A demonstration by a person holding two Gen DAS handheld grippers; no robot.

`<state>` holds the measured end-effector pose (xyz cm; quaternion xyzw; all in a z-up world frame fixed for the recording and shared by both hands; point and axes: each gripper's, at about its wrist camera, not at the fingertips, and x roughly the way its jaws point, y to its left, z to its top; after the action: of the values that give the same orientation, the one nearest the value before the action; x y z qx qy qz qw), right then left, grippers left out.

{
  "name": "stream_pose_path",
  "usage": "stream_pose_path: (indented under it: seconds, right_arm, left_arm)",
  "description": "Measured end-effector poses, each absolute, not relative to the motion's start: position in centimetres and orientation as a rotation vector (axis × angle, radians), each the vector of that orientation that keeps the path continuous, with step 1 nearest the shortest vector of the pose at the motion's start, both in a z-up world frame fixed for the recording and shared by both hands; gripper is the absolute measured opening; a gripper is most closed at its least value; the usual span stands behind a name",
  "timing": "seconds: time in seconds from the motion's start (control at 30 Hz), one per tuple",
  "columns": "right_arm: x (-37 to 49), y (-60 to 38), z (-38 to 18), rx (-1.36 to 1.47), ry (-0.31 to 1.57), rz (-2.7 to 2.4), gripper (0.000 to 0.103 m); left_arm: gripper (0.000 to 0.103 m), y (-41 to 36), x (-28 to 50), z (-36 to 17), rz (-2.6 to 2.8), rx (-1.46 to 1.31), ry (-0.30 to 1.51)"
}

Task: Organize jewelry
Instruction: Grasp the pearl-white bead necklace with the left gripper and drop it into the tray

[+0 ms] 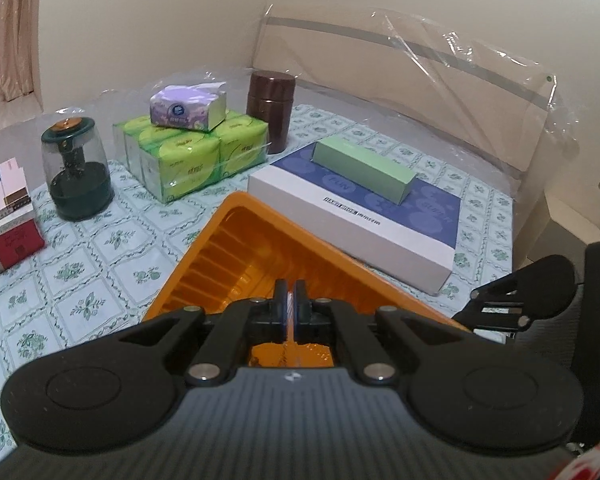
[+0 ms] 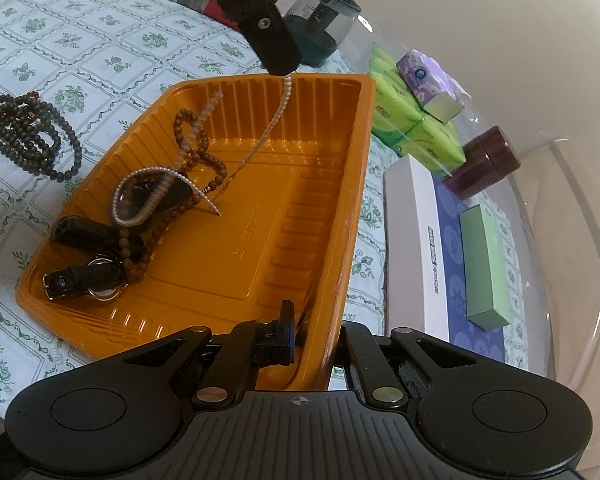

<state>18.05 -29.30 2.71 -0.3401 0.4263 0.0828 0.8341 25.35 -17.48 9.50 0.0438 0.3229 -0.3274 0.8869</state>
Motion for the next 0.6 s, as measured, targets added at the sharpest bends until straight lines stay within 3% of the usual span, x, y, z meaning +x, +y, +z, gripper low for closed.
stream_pose_path:
  seconds: [0.07, 0.27, 0.47, 0.6]
  right_arm:
    - [18.0, -29.3, 2.7, -0.721, 0.903, 0.175, 0.005]
    - [18.0, -29.3, 2.7, -0.718, 0.903, 0.176, 0.005]
    - [17.9, -29.3, 2.8, -0.718, 0.898, 0.176, 0.005]
    - [17.7, -29.2, 2.9, -0.721, 0.897, 0.175, 0.005]
  left_arm:
    - [0.017, -17.0, 25.3, 9.6, -0.666, 0.092, 0.667]
    - [0.017, -13.0, 24.7, 10.1, -0.607, 0.08, 0.653]
    - [0.026, -5.5, 22.9, 9.1, -0.484, 0.032, 0.663]
    - [0.027, 0.2, 21.1, 7.3, -0.383, 0.001, 0.689]
